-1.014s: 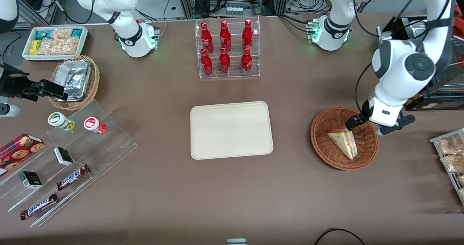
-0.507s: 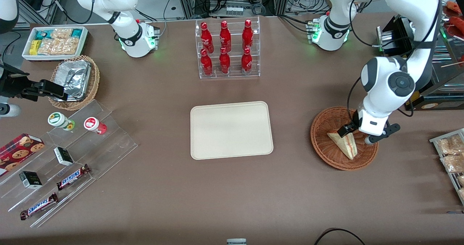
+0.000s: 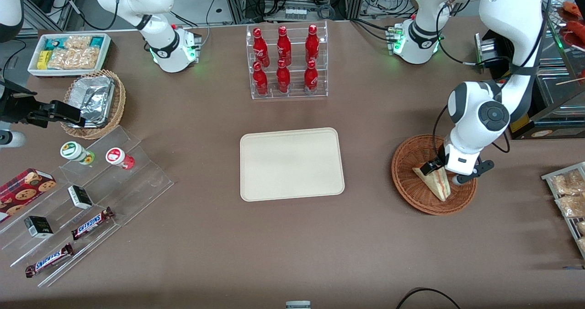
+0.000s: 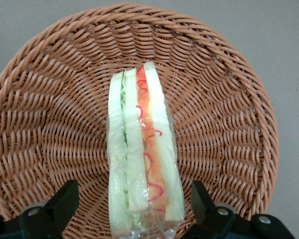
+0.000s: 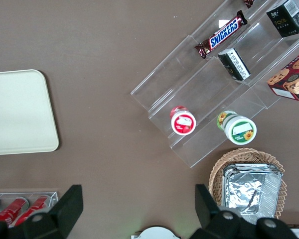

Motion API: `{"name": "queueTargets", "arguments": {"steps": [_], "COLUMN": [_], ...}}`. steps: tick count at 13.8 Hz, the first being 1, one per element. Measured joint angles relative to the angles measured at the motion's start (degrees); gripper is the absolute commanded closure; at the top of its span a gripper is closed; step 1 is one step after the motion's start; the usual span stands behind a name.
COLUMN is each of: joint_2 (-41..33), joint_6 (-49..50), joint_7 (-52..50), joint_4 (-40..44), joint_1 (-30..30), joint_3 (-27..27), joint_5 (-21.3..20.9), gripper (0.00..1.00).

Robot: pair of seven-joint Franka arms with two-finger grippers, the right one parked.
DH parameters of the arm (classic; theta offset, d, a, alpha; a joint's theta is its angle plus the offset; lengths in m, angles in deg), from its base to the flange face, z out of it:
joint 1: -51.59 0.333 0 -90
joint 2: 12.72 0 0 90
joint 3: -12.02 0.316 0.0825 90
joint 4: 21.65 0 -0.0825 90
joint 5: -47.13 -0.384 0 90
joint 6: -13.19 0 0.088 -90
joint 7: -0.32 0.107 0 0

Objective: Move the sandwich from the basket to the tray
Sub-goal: 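Close the left gripper on the sandwich's edge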

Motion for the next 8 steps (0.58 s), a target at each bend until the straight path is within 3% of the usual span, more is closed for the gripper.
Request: {"name": "queueTargets", "arguments": {"steps": [1, 2, 5, 6, 8], "joint_2": [0.30, 0.64, 1.40, 1.41, 1.41], "joint_6": [-0.75, -1.16, -1.80, -1.83, -1.83], "joint_7": [-0.01, -0.03, -0.24, -0.37, -0.43], "joint_4": [-0.04, -0.05, -0.05, -0.03, 0.33], "joint_1": [0.00, 0.00, 0.03, 0.03, 0.03], "joint_3": [0.00, 0.00, 0.09, 0.09, 0.09], "joint_5": [0.00, 0.00, 0.02, 0.02, 0.02], "gripper": [0.02, 0.13, 0.89, 1.00, 1.00]}}
